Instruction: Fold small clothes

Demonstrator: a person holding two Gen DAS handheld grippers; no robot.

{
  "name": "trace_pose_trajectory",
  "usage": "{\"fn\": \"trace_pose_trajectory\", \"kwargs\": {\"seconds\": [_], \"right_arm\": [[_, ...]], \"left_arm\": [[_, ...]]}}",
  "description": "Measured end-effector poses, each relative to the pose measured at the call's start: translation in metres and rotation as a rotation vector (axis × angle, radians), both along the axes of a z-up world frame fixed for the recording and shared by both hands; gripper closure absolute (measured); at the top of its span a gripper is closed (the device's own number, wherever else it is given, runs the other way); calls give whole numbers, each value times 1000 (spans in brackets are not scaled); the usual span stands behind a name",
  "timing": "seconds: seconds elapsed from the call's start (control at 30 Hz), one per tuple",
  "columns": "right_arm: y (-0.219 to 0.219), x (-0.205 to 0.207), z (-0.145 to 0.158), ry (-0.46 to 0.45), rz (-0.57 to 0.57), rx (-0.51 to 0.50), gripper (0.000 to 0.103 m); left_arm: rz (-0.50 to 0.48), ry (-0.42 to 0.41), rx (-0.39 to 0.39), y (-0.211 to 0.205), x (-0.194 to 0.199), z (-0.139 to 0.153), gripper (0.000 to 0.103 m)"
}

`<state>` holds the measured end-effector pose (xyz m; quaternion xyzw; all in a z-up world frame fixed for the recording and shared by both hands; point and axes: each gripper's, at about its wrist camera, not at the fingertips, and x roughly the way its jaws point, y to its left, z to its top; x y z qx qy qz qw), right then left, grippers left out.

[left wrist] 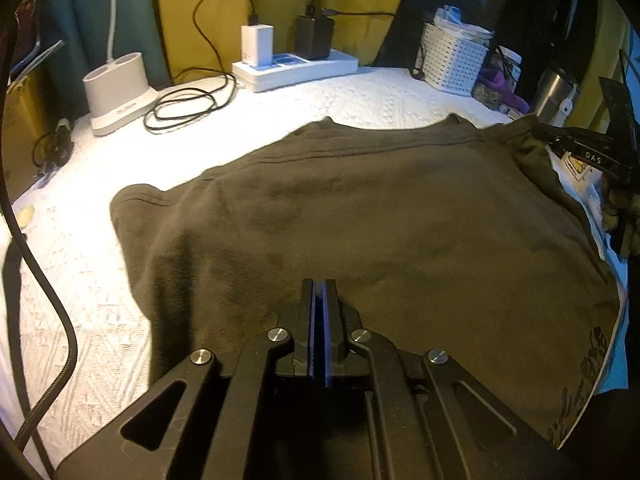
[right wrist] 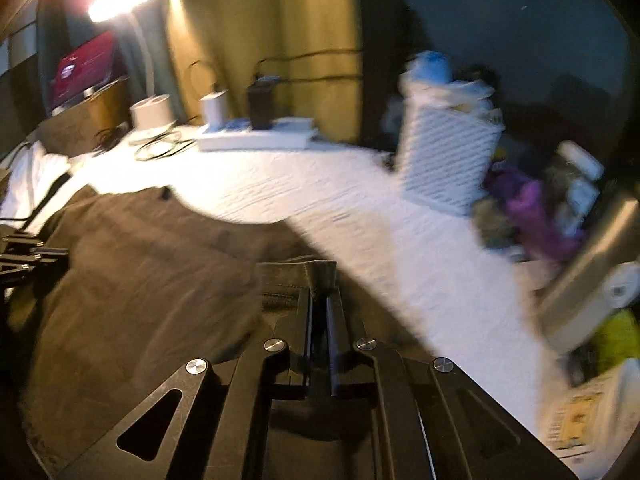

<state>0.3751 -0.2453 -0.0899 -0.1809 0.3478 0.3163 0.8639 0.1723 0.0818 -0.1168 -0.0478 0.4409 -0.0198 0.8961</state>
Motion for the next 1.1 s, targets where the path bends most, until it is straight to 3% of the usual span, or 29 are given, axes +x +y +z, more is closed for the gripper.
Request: {"fn": "trace_pose_trajectory", "kwargs": {"seconds": [0.07, 0.13, 0.3, 0.6, 0.67, 0.7, 0.83, 1.1], "right_arm": [[-11, 10, 2, -35, -52, -33, 97], [-19, 24, -6, -76, -105, -126, 97], [-26, 53, -45, -51, -148, -227, 97], [-36, 47, -38, -71, -206, -187, 97], [-42, 39, -29, -77, -219, -178, 97], [-46, 34, -25, -75, -221, -166, 97], [-62, 14, -20, 12, -175, -114, 97], [-89, -37, -19, 50, -220, -88, 96]], "left_arm": [[10, -4, 3, 2, 0, 2, 101], [14, -4, 9, 3, 0, 3, 100], [23, 6, 41, 8, -1, 6, 100], [73, -3, 83, 30, -20, 14, 94], [88, -10, 80, 34, -25, 15, 71], [90, -17, 69, 35, -27, 16, 68], [78, -23, 61, 33, -38, 17, 68], [84, -12, 60, 41, -75, 9, 68]]}}
